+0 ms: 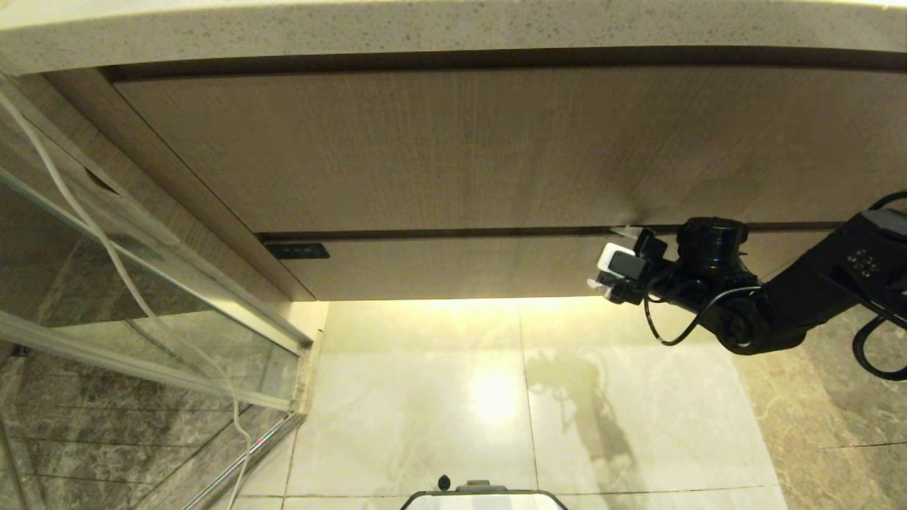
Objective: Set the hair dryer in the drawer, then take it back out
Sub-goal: Pull open the drawer
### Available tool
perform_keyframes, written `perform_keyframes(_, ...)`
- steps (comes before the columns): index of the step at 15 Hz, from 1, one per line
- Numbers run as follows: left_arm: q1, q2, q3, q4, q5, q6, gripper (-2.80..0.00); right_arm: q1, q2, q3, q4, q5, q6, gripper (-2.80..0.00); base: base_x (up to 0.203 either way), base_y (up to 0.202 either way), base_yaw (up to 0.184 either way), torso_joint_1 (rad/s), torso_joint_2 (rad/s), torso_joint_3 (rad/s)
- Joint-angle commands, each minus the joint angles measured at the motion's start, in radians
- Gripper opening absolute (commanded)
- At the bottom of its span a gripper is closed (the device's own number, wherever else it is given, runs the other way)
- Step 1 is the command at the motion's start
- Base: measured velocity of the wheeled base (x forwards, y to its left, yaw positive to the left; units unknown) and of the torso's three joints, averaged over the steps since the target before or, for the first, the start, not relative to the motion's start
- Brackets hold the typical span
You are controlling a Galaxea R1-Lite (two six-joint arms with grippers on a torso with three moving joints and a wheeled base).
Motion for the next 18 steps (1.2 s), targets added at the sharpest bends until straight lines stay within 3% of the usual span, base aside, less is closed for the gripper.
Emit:
perform_keyframes(1, 0.0, 0.0, 0.0, 0.0, 0.0, 0.0, -2.8, 0.0, 0.032, -0.016, -0.001, 0.004, -0.005, 0.0, 0.0, 0.0, 0.0, 0.0, 0.0, 0.0)
perform_keyframes(6, 0.0, 0.0, 0.001, 0.0, 0.0, 0.0, -2.8, -0.022, 0.053, -0.018, 0.019, 0.0, -0.004, 0.0, 0.0, 0.0, 0.0, 0.0, 0.0, 0.0)
perform_keyframes(11, 0.0, 0.0, 0.0, 0.0, 0.0, 0.0, -2.8, -0.051, -0.014, -0.005, 0.235, -0.018, -0.008, 0.0, 0.0, 0.0, 0.0, 0.0, 0.0, 0.0)
perform_keyframes(13, 0.0, 0.0, 0.0, 0.0, 0.0, 0.0, -2.8, -0.055, -0.036, 0.011, 0.265, -0.062, -0.004, 0.0, 0.0, 0.0, 0.0, 0.0, 0.0, 0.0)
perform_keyframes(18, 0.0, 0.0, 0.002, 0.0, 0.0, 0.0, -2.8, -0.057, -0.065, 0.039, 0.296, -0.069, -0.004, 0.0, 0.0, 0.0, 0.0, 0.0, 0.0, 0.0)
